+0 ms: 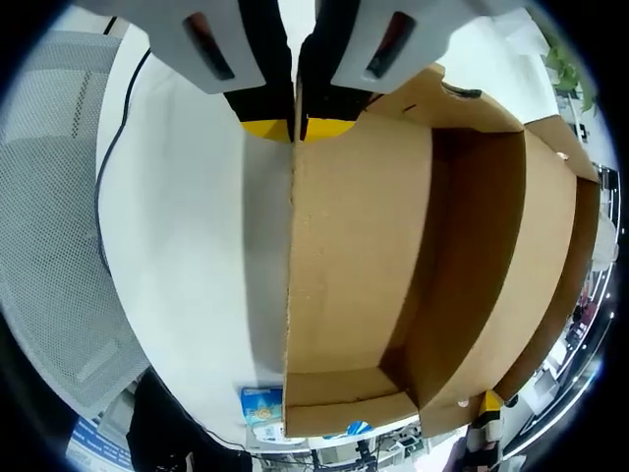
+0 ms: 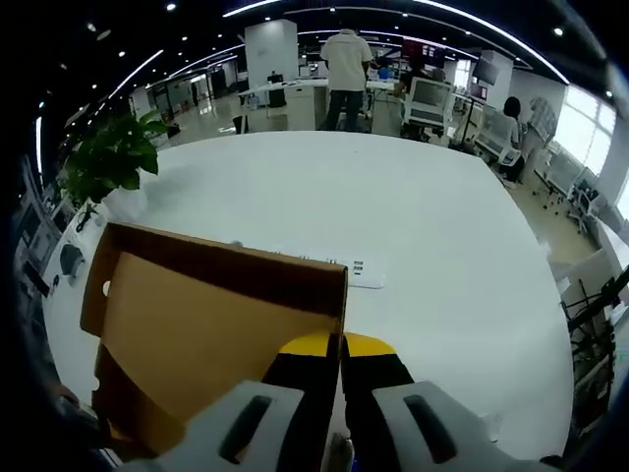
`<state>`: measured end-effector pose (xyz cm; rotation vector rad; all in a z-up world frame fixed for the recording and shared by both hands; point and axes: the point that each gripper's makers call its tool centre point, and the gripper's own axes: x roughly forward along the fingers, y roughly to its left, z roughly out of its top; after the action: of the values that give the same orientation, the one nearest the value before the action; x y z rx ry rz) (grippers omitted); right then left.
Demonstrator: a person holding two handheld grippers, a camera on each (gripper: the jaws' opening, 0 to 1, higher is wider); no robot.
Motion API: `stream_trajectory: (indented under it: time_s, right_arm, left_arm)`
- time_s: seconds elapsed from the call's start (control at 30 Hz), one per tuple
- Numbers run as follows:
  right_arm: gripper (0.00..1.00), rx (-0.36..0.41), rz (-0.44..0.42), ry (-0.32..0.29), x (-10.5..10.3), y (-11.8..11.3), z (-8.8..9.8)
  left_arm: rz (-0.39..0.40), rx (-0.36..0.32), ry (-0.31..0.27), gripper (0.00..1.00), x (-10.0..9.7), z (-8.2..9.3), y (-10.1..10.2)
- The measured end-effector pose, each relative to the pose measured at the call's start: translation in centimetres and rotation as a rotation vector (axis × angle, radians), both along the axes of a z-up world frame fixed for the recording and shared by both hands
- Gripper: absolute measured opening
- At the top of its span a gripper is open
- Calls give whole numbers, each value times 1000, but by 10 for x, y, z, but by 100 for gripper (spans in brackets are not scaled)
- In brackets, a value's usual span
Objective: Operate the shoe box by opening the lid, removing the specified soft item, and placing it in the target area until the item is outside and the box remains undamaged.
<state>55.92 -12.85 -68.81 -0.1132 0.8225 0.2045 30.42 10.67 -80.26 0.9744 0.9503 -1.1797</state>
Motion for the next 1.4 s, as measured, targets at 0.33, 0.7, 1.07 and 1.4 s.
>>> stream_trajectory:
  time_s: [0.33, 0.7, 1.07, 1.4]
  right_arm:
    - [0, -22, 4, -29, -19, 5, 17]
    - [0, -21, -7, -68, -19, 2, 21]
    - [0, 11, -6, -83, -26, 0, 29]
    - [0, -29, 20, -122, -34, 2, 37]
  left_arm:
    - [-21, -1, -7, 0, -3, 0, 0]
    - [-36, 1, -16, 0, -6, -1, 1]
    - [-35, 4, -8, 0, -8, 0, 2]
    - [-31, 5, -1, 0, -8, 1, 3]
